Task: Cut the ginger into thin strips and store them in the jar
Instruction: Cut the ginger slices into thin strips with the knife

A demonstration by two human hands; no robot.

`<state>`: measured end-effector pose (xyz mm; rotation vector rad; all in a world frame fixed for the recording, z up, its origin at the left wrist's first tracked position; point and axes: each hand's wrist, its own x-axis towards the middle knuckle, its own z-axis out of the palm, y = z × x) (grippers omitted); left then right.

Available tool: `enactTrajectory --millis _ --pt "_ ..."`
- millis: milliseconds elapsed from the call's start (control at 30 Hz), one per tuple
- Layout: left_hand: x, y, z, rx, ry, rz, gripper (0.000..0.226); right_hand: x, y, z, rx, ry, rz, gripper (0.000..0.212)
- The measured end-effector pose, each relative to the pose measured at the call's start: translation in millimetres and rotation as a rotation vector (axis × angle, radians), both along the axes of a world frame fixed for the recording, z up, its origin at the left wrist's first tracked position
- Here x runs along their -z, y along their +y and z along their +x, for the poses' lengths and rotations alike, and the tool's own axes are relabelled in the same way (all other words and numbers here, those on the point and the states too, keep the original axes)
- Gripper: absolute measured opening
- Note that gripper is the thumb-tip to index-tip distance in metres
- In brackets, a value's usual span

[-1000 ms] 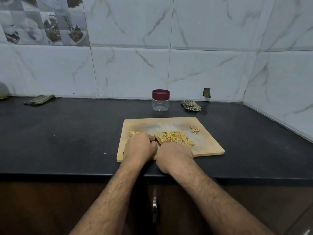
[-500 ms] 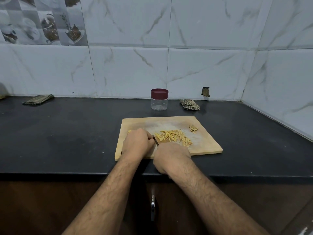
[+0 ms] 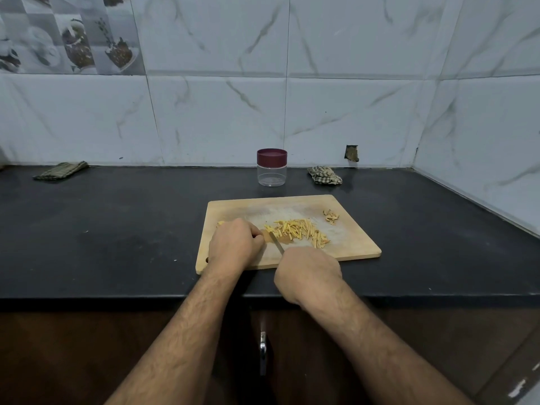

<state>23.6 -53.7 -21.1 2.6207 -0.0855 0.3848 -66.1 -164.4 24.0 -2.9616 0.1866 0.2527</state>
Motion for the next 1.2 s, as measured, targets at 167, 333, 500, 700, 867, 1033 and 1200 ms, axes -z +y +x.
enactTrajectory --millis 167,333,500,700,867,1033,1200 --pt "0.6 2.0 -2.0 0.026 -0.033 -0.019 0.028 1.6 -1.2 1.6 0.013 -0.025 0.038 0.026" --pt "2.1 1.1 -3.8 -0.008 -0.083 -0.076 0.027 1.4 -0.3 0.5 -0.02 -0.041 0.037 0.026" --pt "6.7 1.6 -3.8 -0.043 -0.098 -0.121 0.021 -1.4 2.2 9.0 -0.034 -0.066 0.032 0.028" --pt "5.7 -1.0 -4.7 -0.023 -0.132 -0.076 0.028 0.8 4.3 16.8 -0.059 -0.085 0.007 0.028" --pt "7.9 -1.9 -1.8 -0.029 -0.134 -0.041 0.032 2.2 5.7 17.1 -0.067 -0.092 -0.01 0.027" --pt "10.4 -2.9 1.4 -0.034 -0.131 -0.014 0.033 3.3 6.5 17.4 -0.05 -0.081 -0.004 0.029" --pt "11.1 -2.3 1.0 -0.023 -0.129 -0.006 0.031 1.0 10.9 18.6 -0.06 -0.059 0.002 0.028"
